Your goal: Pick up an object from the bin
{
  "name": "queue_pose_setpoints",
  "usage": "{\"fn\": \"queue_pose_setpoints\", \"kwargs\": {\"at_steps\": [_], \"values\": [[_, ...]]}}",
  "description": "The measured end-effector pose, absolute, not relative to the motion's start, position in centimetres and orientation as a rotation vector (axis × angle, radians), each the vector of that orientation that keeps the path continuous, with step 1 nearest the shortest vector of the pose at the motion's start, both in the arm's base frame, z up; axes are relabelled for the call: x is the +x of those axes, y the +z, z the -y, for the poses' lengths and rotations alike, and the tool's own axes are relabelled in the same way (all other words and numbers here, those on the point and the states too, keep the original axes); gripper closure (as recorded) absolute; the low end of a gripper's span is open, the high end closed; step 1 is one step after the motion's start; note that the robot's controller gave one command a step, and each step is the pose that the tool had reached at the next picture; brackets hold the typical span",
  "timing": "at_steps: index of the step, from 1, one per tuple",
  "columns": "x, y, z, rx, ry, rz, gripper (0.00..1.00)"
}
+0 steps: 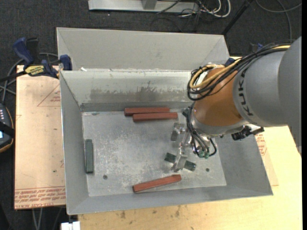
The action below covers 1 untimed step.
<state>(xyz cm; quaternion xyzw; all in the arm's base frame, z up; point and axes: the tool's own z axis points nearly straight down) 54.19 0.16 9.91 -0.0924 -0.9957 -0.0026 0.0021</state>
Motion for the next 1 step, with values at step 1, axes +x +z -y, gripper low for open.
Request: {"fn": "queue_pose_setpoints", "kwargs": {"at_steps": [1], "values": [[52.84,6.96,2.11,-0.262,-0.003,3.129,0.0]]}}
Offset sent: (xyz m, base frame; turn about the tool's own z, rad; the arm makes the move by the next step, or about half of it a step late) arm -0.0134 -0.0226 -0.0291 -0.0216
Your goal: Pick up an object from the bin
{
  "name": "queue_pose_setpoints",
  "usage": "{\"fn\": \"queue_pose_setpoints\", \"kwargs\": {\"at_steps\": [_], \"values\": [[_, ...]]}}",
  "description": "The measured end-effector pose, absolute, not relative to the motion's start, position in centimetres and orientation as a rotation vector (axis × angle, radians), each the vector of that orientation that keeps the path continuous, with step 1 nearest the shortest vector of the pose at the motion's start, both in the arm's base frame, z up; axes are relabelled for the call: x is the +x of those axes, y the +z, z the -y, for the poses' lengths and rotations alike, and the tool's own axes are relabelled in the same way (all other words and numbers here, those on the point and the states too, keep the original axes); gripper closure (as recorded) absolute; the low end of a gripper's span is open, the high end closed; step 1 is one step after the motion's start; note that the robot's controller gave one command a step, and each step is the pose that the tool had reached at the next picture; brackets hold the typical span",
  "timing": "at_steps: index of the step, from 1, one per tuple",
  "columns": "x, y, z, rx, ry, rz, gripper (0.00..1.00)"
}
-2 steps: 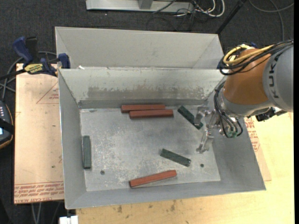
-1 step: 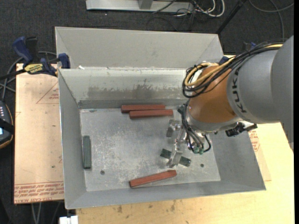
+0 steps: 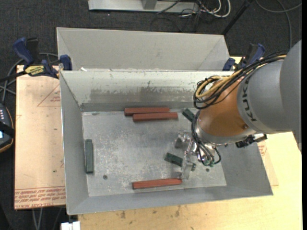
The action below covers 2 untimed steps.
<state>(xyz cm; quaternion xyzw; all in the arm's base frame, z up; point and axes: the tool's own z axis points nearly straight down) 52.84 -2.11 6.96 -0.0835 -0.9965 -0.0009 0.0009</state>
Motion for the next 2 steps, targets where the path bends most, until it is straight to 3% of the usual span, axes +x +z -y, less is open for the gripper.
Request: {"fn": "queue_pose_setpoints", "kwargs": {"at_steps": [1,2], "values": [[53.0,7.1,2.1,-0.254,-0.001,3.133,1.0],[51.6,21.8,2.2,-0.099,0.0,3.148,1.0]]}}
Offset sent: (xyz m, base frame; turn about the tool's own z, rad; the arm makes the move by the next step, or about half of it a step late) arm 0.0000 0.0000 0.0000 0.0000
